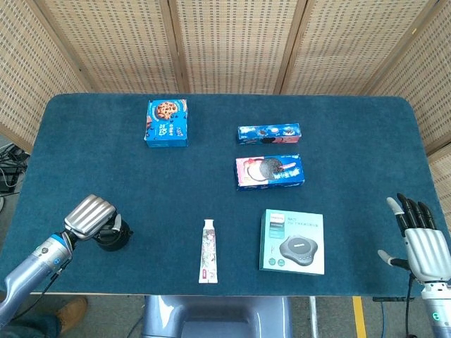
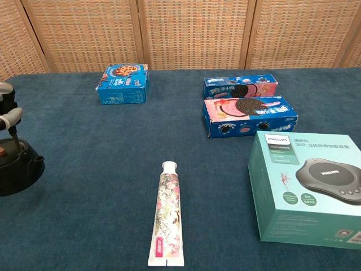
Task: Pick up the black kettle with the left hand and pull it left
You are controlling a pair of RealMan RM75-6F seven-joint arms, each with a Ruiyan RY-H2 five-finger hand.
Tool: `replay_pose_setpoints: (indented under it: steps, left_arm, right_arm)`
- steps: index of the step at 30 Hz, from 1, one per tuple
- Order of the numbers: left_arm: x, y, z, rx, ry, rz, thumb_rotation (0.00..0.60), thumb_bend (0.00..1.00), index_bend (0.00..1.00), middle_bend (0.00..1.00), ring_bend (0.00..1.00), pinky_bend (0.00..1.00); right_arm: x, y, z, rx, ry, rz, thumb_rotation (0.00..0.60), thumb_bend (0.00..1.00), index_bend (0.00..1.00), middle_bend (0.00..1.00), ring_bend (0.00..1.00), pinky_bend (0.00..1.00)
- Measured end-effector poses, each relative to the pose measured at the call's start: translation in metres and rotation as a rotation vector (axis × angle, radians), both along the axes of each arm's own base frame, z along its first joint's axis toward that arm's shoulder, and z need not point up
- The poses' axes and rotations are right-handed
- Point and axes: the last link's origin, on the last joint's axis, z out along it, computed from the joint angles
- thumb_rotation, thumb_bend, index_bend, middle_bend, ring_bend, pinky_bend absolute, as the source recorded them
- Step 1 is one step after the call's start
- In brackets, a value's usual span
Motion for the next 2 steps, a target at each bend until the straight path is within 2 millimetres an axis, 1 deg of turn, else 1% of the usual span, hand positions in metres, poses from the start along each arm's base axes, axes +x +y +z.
replay_pose_setpoints:
  steps: [2]
  left_arm:
    - [0.0026, 0.0062, 0.0022, 0.012, -0.001, -0.022, 0.131, 1.0, 1.0, 1.0, 0.76, 0.83]
  right_arm:
    - [0.0001, -0.0001, -0.0001, 0.0, 0.0, 0.0, 0.6, 0.0, 0.0, 0.0, 0.0, 0.0]
